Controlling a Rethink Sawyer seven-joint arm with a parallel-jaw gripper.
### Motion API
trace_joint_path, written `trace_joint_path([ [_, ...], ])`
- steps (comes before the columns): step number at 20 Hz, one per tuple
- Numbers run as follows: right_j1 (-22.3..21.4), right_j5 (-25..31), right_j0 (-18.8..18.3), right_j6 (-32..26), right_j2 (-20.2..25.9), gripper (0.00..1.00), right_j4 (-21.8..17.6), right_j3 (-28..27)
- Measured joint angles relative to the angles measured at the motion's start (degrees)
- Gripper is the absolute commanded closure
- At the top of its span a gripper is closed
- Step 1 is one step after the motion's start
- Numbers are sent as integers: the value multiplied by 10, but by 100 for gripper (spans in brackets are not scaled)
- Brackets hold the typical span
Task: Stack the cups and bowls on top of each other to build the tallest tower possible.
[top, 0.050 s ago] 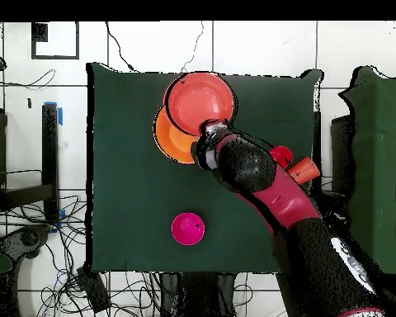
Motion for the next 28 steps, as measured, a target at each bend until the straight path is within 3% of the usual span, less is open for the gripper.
trace_joint_path([
  [11,31,-32,12,0,26,100,13,-5],
  [28,67,-33,2,0,43,100,12,-14],
])
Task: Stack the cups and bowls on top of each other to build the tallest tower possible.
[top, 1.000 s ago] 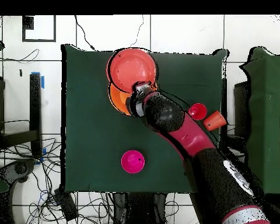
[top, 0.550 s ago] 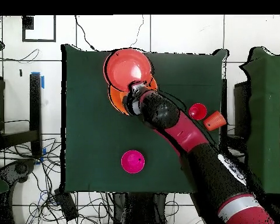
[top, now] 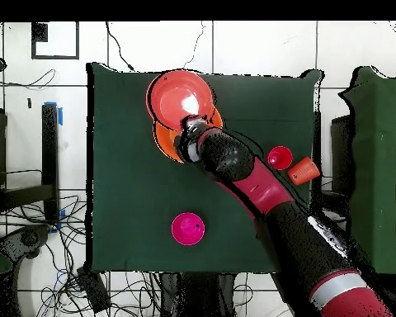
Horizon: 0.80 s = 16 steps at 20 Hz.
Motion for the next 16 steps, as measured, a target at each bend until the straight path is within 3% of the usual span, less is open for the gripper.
trace_joint_path([
  [16,-22,0,-56,0,0,100,-5,23],
])
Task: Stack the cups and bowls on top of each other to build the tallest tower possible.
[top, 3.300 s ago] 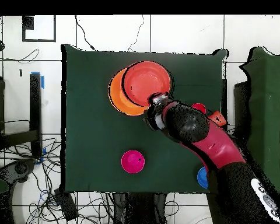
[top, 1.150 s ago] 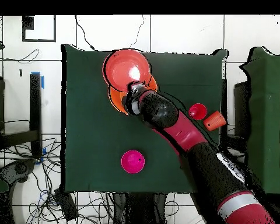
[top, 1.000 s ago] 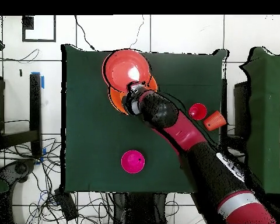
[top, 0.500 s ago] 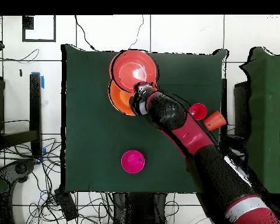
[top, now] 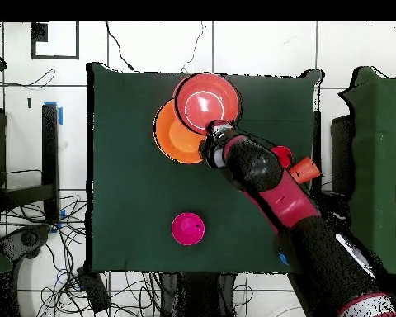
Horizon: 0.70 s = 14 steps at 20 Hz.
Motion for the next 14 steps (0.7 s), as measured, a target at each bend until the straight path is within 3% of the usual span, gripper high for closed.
trace_joint_path([
  [14,1,0,-4,0,0,100,0,15],
])
